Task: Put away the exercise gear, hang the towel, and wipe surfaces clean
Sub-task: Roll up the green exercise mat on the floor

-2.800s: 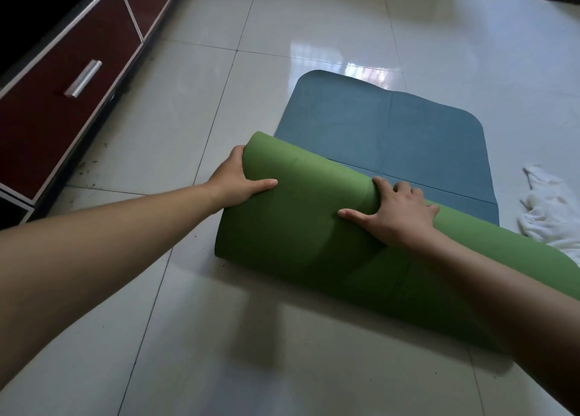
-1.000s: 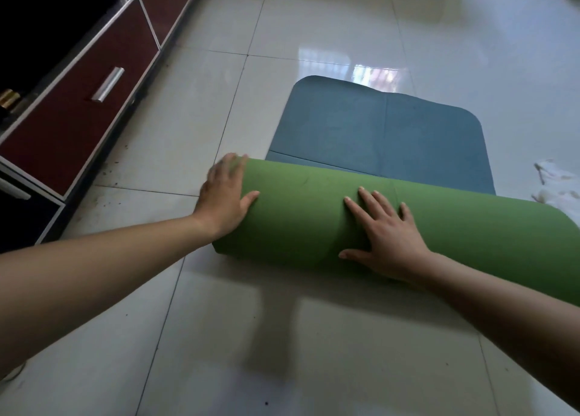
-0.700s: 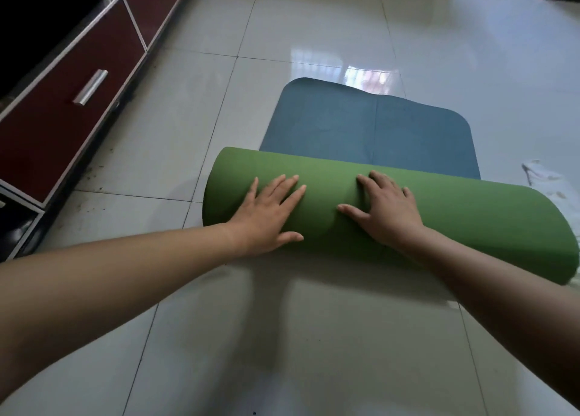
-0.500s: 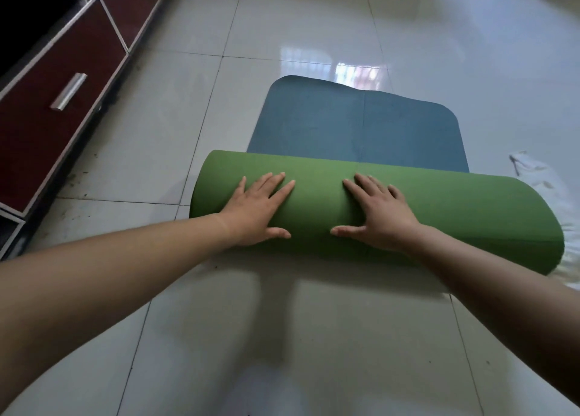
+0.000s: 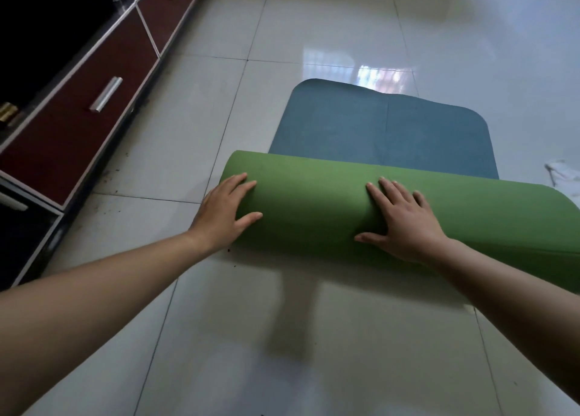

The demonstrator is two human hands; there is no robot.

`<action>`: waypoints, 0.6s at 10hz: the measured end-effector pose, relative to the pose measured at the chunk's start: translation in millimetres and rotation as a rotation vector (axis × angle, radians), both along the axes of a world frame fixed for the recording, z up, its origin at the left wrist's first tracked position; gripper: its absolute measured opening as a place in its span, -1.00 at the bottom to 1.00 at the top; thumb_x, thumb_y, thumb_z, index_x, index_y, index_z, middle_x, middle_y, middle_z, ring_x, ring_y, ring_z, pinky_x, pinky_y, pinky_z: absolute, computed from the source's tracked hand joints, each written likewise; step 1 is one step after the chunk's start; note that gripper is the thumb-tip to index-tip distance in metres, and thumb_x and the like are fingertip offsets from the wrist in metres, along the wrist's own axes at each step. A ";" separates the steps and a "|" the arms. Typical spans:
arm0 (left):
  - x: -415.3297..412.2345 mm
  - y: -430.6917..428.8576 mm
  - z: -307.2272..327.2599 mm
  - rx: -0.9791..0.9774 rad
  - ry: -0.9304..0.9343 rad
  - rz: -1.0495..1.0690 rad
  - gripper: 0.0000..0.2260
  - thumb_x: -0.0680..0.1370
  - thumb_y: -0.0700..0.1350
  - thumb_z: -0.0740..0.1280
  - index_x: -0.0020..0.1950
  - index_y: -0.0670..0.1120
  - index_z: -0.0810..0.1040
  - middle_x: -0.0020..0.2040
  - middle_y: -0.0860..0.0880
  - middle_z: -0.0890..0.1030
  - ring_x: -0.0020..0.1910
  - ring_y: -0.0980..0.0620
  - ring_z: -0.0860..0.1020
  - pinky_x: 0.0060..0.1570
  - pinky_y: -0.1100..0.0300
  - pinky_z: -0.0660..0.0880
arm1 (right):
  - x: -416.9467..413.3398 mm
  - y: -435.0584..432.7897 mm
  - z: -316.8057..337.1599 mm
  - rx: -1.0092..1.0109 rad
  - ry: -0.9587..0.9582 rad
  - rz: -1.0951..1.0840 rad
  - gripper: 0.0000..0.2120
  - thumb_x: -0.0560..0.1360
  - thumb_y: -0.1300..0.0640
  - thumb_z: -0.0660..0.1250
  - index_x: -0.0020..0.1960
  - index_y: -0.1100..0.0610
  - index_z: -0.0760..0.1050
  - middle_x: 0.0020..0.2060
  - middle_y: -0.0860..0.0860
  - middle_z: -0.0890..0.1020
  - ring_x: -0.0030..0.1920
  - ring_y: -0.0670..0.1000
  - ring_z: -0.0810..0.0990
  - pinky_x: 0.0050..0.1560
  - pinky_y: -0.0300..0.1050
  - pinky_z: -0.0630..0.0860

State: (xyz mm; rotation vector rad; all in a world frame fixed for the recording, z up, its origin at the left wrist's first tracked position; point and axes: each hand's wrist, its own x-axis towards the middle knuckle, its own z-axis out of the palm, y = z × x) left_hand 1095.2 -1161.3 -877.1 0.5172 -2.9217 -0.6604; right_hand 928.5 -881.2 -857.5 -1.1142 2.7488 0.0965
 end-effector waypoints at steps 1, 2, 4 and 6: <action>4.9 1.9 -2.5 0.088 0.081 0.114 -0.42 0.48 0.01 0.40 0.44 -0.08 0.29 0.50 -0.06 0.18 0.48 -0.05 0.15 0.43 0.05 0.14 | -0.3 -0.7 1.0 -0.003 0.003 -0.007 -0.02 0.33 -0.45 0.20 0.52 -0.04 -0.15 0.53 0.01 -0.05 0.52 0.03 -0.07 0.48 0.12 -0.03; 4.2 3.6 -2.3 0.225 0.131 0.285 -0.39 0.45 -0.02 0.43 0.44 -0.07 0.28 0.48 -0.07 0.16 0.46 -0.03 0.17 0.38 0.15 0.15 | -0.3 0.0 3.8 0.000 -0.003 -0.011 -0.02 0.33 -0.45 0.20 0.52 -0.04 -0.15 0.53 0.01 -0.06 0.52 0.03 -0.08 0.48 0.12 -0.03; 4.9 2.5 2.4 0.358 0.122 0.345 -0.35 0.40 -0.03 0.49 0.41 0.00 0.28 0.37 -0.08 0.26 0.34 -0.03 0.33 0.23 0.24 0.24 | 4.5 1.8 4.3 0.014 -0.003 -0.009 -0.03 0.34 -0.45 0.19 0.53 -0.03 -0.17 0.53 0.02 -0.07 0.52 0.04 -0.09 0.48 0.13 -0.03; 8.3 -3.5 5.6 0.387 0.079 0.341 -0.16 0.36 0.03 0.51 0.51 0.01 0.11 0.41 -0.07 0.26 0.36 -0.04 0.30 0.29 0.10 0.29 | 10.2 3.4 6.9 0.020 0.006 -0.013 -0.03 0.34 -0.44 0.19 0.52 -0.02 -0.17 0.53 0.01 -0.08 0.52 0.04 -0.09 0.48 0.13 -0.03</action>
